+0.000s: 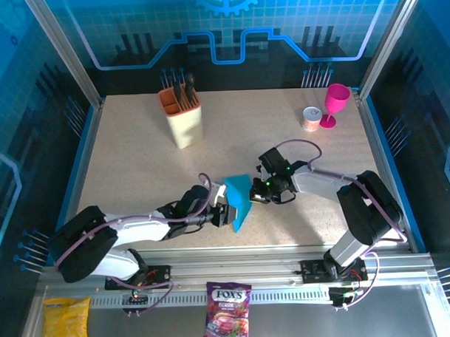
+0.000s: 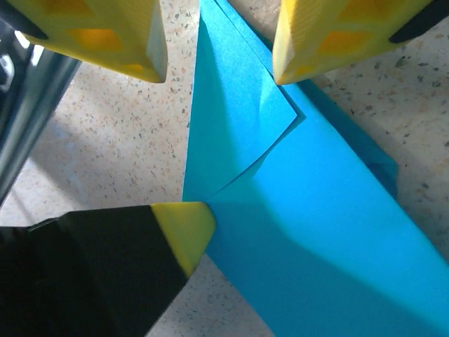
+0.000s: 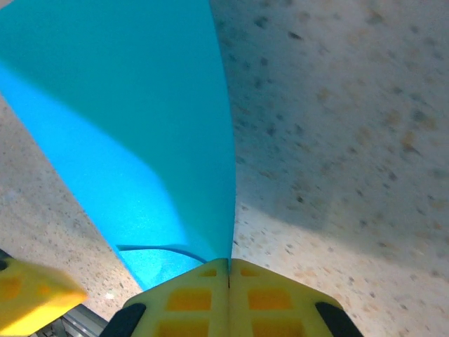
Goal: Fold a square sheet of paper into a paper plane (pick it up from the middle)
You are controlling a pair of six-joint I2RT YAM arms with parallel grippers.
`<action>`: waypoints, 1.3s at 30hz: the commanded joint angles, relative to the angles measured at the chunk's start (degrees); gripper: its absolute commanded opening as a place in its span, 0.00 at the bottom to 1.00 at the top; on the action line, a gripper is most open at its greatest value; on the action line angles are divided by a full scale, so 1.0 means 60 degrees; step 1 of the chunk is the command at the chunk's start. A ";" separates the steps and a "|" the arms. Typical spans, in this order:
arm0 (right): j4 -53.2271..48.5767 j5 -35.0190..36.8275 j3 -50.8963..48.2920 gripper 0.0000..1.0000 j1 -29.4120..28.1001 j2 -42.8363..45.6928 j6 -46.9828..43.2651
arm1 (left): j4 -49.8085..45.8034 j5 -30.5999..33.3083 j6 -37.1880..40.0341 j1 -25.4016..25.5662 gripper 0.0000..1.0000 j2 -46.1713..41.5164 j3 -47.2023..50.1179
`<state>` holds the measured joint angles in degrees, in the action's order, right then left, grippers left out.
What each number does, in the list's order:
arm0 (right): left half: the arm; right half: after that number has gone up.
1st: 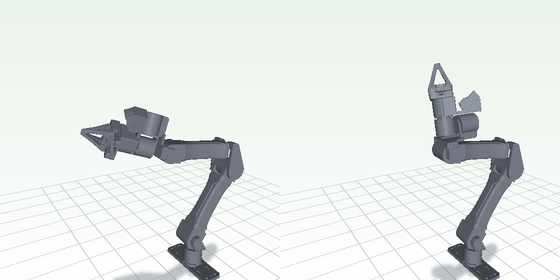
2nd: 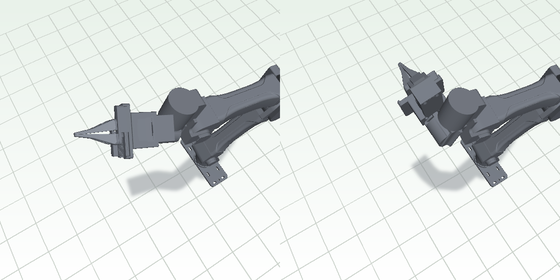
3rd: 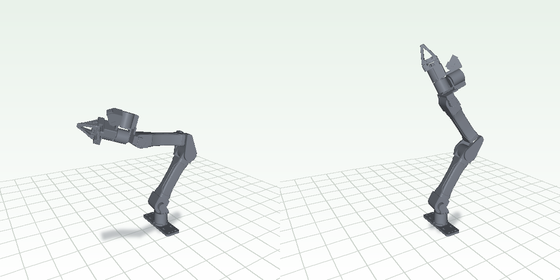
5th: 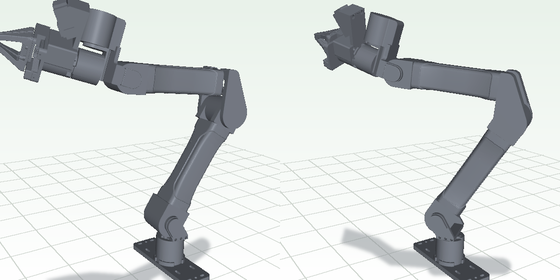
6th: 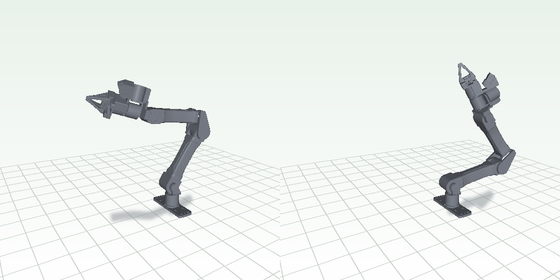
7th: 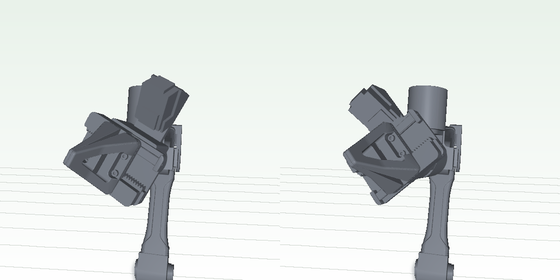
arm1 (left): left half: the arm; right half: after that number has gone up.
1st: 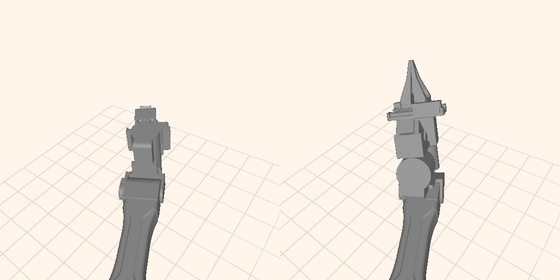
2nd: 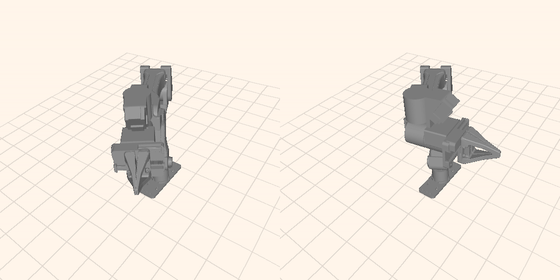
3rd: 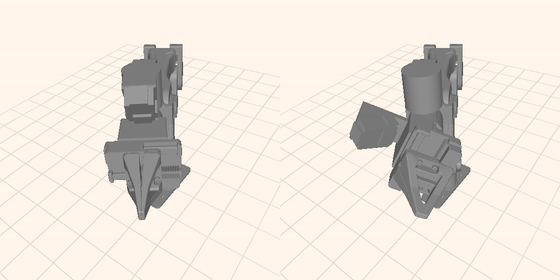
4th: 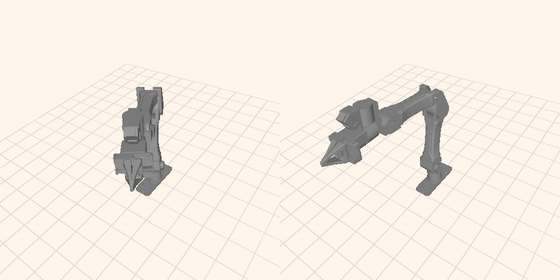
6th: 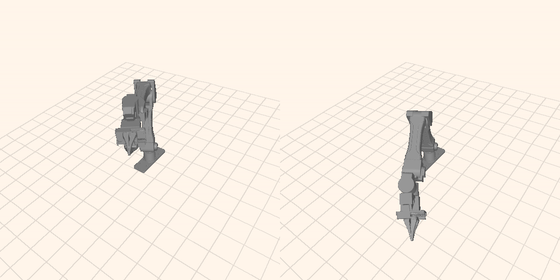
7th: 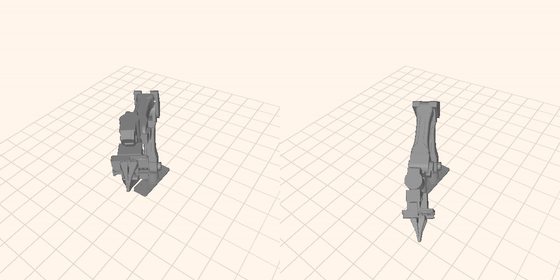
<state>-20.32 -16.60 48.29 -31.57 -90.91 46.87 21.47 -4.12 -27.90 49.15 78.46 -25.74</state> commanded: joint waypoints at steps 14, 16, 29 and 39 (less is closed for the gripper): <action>-0.0102 0.0971 -0.0032 0.00 -0.0378 0.1413 0.2020 | -0.1531 0.4668 0.1654 0.2649 0.54 0.1183 -0.1434; -0.0061 0.0979 -0.0058 0.00 -0.0392 0.1425 0.2061 | -0.1465 0.4835 0.1666 0.2704 0.54 0.1455 -0.1526; 0.0017 0.1003 -0.0268 0.00 -0.0436 0.1468 0.2063 | -0.1281 0.5314 0.1673 0.2752 0.41 0.2266 -0.1782; 0.0105 0.1001 -0.0394 0.00 -0.0460 0.1507 0.2091 | -0.1113 0.4619 0.1459 0.2579 0.13 0.2246 -0.1592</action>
<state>-19.40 -11.05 46.85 -33.45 -83.22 58.54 13.82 25.34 -18.48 65.17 91.57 -35.40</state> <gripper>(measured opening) 0.061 0.153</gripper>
